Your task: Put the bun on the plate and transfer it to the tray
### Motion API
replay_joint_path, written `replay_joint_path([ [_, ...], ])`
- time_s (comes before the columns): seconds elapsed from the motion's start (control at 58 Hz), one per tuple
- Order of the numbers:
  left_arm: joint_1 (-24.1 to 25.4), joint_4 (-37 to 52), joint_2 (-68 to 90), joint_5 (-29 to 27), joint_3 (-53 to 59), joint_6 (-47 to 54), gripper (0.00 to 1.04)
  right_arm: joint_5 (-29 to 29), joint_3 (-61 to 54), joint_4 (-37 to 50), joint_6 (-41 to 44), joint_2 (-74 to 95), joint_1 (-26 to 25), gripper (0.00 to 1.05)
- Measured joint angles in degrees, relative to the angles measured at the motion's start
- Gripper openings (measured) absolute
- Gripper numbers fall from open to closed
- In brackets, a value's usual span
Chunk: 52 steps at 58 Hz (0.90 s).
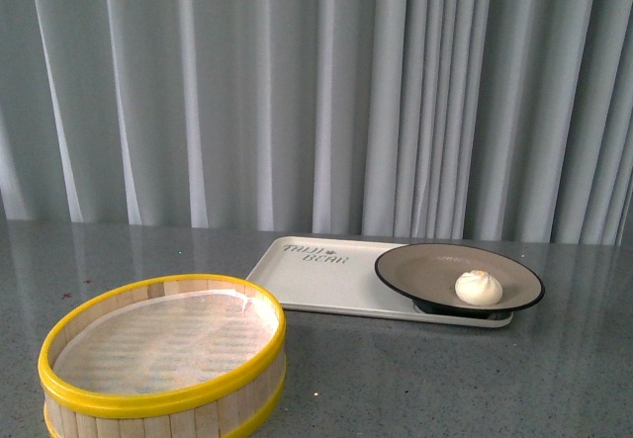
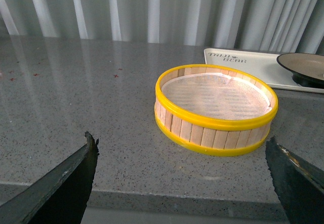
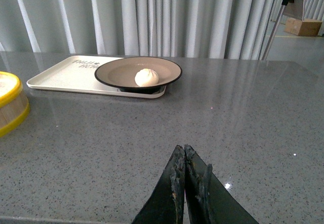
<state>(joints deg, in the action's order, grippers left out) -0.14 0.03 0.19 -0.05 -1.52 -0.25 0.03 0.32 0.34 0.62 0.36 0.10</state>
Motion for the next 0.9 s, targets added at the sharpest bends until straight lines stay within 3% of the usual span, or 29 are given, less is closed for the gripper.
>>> replay_joint_path([
  [0.155,0.00,0.00,0.00,0.00,0.00,0.00,0.98,0.00,0.00,-0.26,0.02,-0.07,0.00,0.05],
  [0.31,0.00,0.00,0.00,0.02,0.00,0.00,0.98,0.02,0.00,-0.31,0.00,-0.11,0.00,0.38],
  [0.655,0.00,0.00,0.00,0.02,0.00,0.00,0.98,0.00,0.00,-0.31,0.00,-0.11,0.00,0.98],
  [0.897,0.00,0.00,0.00,0.02,0.00,0.00,0.98,0.02,0.00,-0.31,-0.02,-0.11,0.00,0.96],
])
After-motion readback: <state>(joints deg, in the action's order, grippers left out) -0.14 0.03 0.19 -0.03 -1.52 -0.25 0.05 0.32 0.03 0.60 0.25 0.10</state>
